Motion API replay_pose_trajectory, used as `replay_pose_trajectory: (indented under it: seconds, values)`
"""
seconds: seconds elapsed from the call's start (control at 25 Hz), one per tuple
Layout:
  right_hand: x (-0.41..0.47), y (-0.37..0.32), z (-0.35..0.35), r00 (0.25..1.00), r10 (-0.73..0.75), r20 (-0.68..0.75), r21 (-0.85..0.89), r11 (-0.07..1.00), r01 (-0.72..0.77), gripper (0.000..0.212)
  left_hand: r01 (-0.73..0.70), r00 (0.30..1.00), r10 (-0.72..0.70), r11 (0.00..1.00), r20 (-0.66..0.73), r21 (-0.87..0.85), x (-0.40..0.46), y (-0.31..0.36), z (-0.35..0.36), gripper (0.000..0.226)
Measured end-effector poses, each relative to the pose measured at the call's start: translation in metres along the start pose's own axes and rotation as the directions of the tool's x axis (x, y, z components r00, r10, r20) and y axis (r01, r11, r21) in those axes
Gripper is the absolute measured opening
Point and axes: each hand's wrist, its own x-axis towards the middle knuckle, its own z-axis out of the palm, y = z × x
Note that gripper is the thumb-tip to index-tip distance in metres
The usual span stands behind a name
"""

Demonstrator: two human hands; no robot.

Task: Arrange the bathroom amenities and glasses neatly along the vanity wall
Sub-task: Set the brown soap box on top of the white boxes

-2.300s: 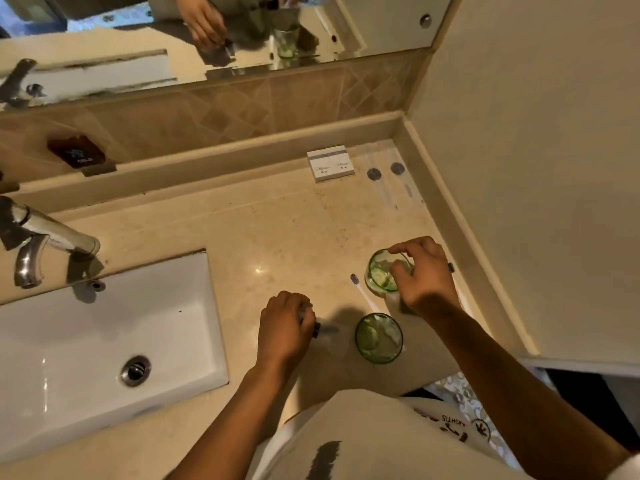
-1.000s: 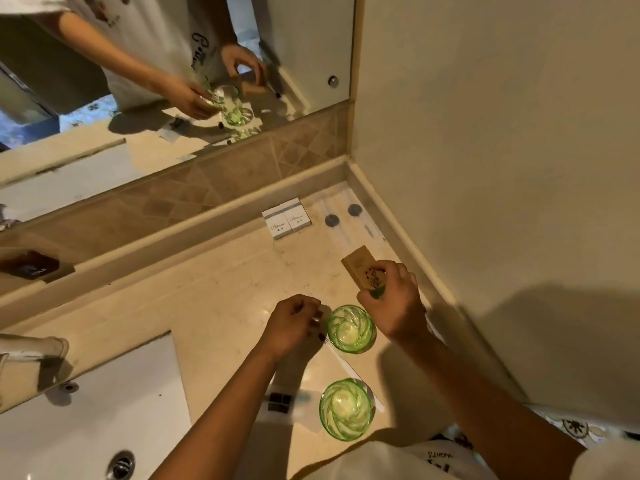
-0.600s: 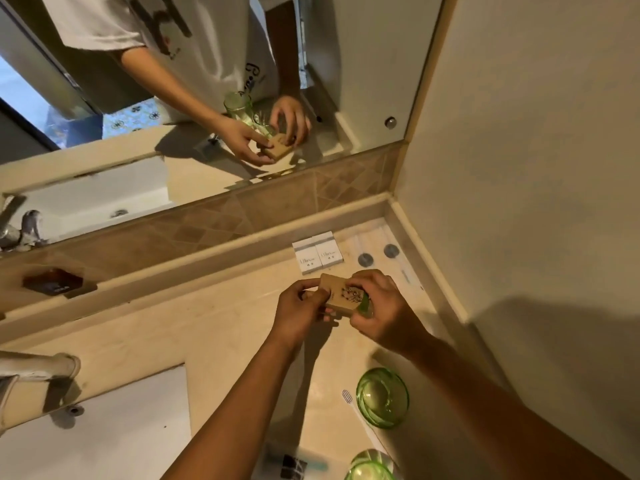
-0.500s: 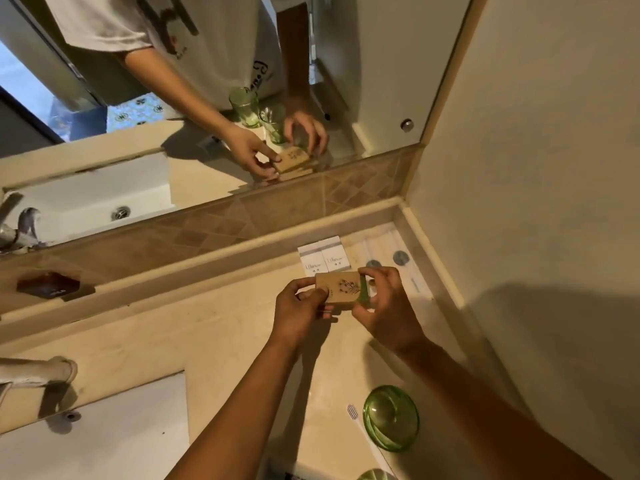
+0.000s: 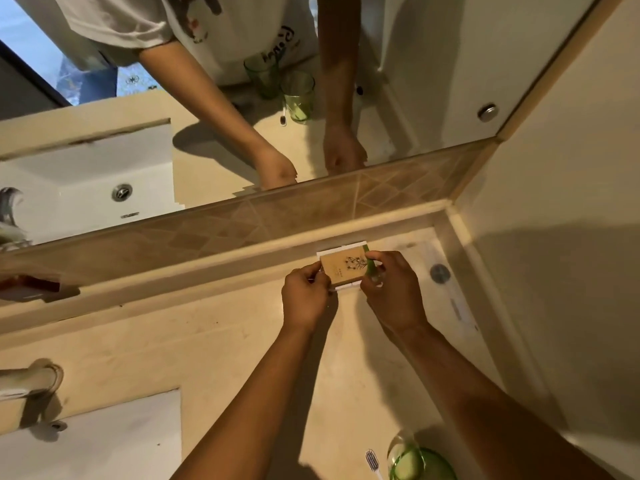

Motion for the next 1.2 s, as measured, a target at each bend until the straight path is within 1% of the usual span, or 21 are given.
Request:
replay_pose_trajectory:
  seconds: [0.16,0.32,0.44,0.84,1.08,1.2]
  values:
    - [0.010,0.008,0.010,1.000,0.006,0.021,-0.003,1.000,-0.006,0.044,-0.007,0.995,0.005,1.000,-0.104,-0.019,0.014,0.000,0.001,0.026]
    - [0.016,0.011,0.013,0.998,0.061,0.031,-0.015,0.998,-0.061,0.047,-0.002,0.992,0.000,1.000,-0.124,-0.016,0.022,-0.003,0.004,0.021]
    - [0.019,0.011,0.015,0.998,0.062,0.025,-0.039,0.997,-0.061,0.047,-0.021,0.988,0.021,1.000,-0.151,0.001,0.025,-0.003,0.006,0.019]
    - [0.024,0.004,0.013,0.996,0.078,0.044,-0.075,0.994,-0.075,0.045,-0.024,0.987,0.028,0.999,-0.155,0.026,0.027,0.002,0.005,0.017]
    - [0.021,-0.003,0.009,0.996,0.080,0.039,-0.049,0.996,-0.078,0.047,-0.037,0.983,0.042,0.999,-0.179,0.033,0.023,0.004,0.002,0.019]
    - [0.012,-0.007,0.002,0.995,0.087,0.040,-0.019,0.996,-0.087,0.049,-0.014,0.984,0.013,1.000,-0.178,0.000,0.015,-0.001,-0.008,0.018]
